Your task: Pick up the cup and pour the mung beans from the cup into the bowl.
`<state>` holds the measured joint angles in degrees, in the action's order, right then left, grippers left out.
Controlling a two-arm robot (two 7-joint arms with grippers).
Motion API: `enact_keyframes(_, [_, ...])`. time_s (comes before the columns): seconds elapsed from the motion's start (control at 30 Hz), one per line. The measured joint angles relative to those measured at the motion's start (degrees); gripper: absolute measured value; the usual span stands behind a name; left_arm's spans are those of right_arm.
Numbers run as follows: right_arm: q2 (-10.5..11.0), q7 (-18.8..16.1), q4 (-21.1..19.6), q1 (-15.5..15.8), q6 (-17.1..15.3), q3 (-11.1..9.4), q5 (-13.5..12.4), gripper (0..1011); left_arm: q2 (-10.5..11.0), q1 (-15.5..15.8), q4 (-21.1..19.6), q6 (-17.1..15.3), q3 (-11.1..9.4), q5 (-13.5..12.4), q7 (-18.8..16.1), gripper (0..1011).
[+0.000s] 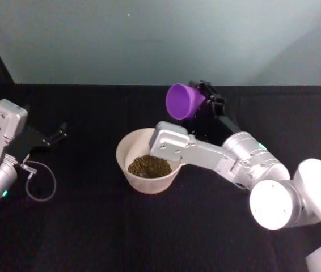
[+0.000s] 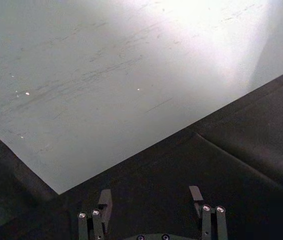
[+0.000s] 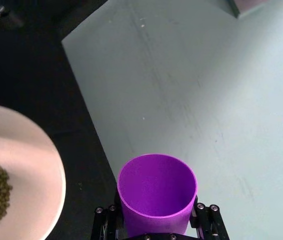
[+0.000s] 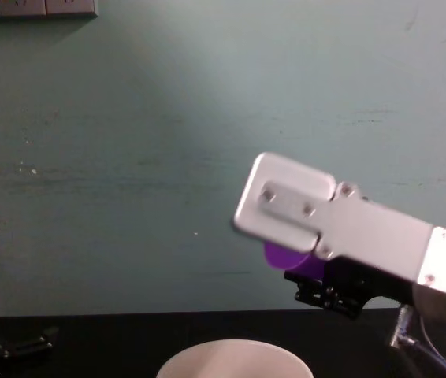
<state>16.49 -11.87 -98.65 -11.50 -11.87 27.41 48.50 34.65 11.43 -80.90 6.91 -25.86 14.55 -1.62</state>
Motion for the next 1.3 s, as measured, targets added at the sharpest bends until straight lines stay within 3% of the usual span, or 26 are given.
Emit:
enact_keyframes(0.23, [-1.12,1.31,-0.81,2.35,2.06,-3.65,-6.44,715,0.00,0.00,0.00,0.00,0.00,0.00,0.00,1000])
enact_keyframes(0.33, [-1.90,1.66,-0.97,3.58,3.48,-5.79,-10.76,715,0.00,0.00,0.00,0.00,0.00,0.00,0.00,1000])
enact_keyframes(0.37, [-1.90,1.66,-0.97,3.58,3.48,-5.79,-10.76,715,0.00,0.00,0.00,0.00,0.00,0.00,0.00,1000])
enact_keyframes(0.67, [-4.13,1.16,0.46,5.68,7.07,-11.20,-23.50,715,0.00,0.00,0.00,0.00,0.00,0.00,0.00,1000])
enact_keyframes(0.77, [-4.60,0.74,1.24,5.93,7.69,-12.27,-26.49,715,0.00,0.00,0.00,0.00,0.00,0.00,0.00,1000])
enact_keyframes(0.87, [-5.42,-0.18,3.12,6.27,8.72,-13.87,-31.53,715,0.00,0.00,0.00,0.00,0.00,0.00,0.00,1000])
enact_keyframes(0.9, [-5.42,-0.18,3.12,6.27,8.72,-13.87,-31.53,715,0.00,0.00,0.00,0.00,0.00,0.00,0.00,1000])
enact_keyframes(1.0, [-6.53,-0.97,5.92,6.57,11.00,-15.70,-37.26,715,0.00,0.00,0.00,0.00,0.00,0.00,0.00,1000])
enact_keyframes(1.07, [-6.93,-1.21,7.51,6.63,12.53,-16.26,-39.70,715,0.00,0.00,0.00,0.00,0.00,0.00,0.00,1000])
enact_keyframes(1.3, [-7.36,-1.21,11.28,6.29,15.18,-16.49,-43.07,715,0.00,0.00,0.00,0.00,0.00,0.00,0.00,1000])
